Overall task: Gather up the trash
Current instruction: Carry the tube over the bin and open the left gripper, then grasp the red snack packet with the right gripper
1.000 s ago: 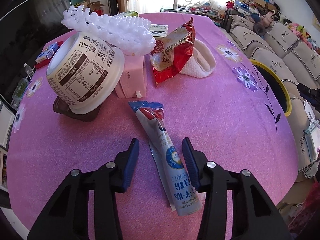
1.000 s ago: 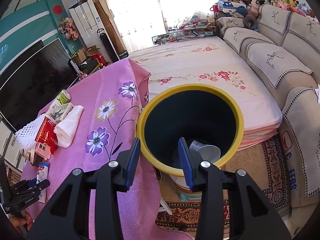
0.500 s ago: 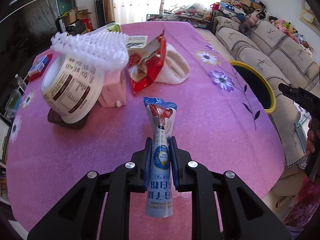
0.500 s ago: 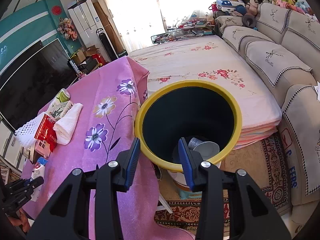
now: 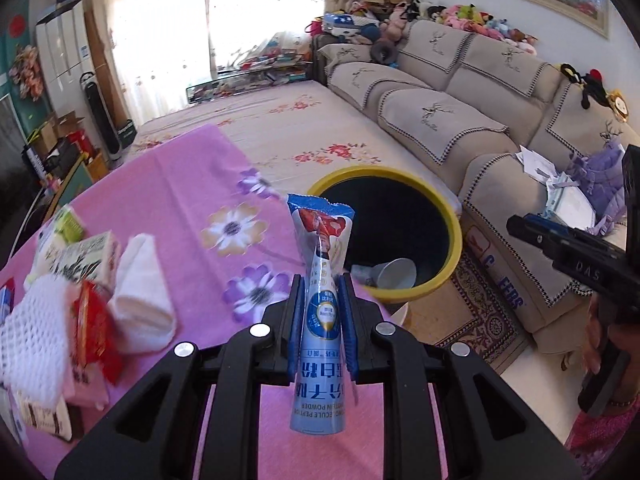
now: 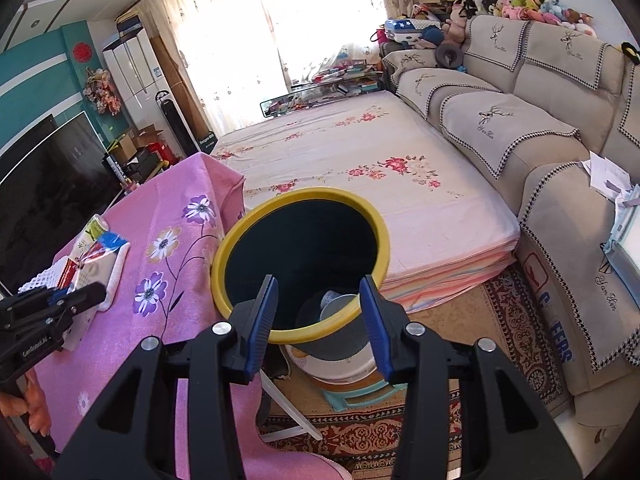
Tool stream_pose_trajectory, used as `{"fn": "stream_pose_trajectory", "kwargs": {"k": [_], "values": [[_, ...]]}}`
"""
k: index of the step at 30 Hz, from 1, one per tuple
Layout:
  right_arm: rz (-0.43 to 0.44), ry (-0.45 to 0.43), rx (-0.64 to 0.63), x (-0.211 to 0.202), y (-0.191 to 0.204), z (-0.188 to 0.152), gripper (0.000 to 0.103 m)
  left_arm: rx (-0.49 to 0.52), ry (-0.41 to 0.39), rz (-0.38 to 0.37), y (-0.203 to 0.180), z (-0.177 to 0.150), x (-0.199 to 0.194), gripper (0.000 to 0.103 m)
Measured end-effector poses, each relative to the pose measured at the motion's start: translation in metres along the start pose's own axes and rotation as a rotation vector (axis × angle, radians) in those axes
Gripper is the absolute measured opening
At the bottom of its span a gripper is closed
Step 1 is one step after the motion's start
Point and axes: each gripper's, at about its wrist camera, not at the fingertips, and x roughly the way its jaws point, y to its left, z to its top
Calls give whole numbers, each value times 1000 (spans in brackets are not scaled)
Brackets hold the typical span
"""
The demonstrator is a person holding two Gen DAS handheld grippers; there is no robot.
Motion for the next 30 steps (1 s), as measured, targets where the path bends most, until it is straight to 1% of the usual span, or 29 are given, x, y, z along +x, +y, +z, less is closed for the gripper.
{"fn": "stream_pose_trajectory", "kwargs": {"k": [5, 8, 9, 11, 12, 13, 14, 16, 19, 22, 26, 28, 30], "values": [[-20, 0, 39, -3, -21, -3, 41, 65, 23, -44, -41, 50, 47, 18], [-29, 2, 59, -3, -30, -5, 42, 75, 45, -63, -57, 70, 79, 19], [-33, 5, 63, -2, -32, -5, 43, 76, 53, -52, -60, 75, 89, 20], [-39, 9, 69, 0, -37, -6, 44, 81, 59, -36, -65, 82, 104, 41], [-39, 12, 72, 1, -38, -6, 44, 82, 52, -25, -66, 85, 110, 56], [-39, 15, 74, 2, -39, -7, 44, 85, 42, -10, -67, 86, 113, 58], [-40, 18, 76, 4, -40, -7, 44, 87, 38, 3, -66, 87, 115, 58], [-36, 23, 78, 6, -41, -8, 44, 71, 36, 2, -62, 87, 115, 58], [-27, 31, 74, 9, -38, -10, 44, 47, 19, -1, -50, 79, 97, 58], [-14, 39, 62, 12, -31, -12, 44, 9, -22, -2, -36, 61, 63, 59], [8, 56, 29, 18, -14, -13, 44, -57, -72, -15, -10, 26, 8, 64], [22, 63, 7, 19, -2, -14, 44, -77, -97, 0, 4, 5, -18, 69], [40, 67, -20, 20, 12, -14, 44, -100, -114, 30, 19, -17, -43, 72]]}}
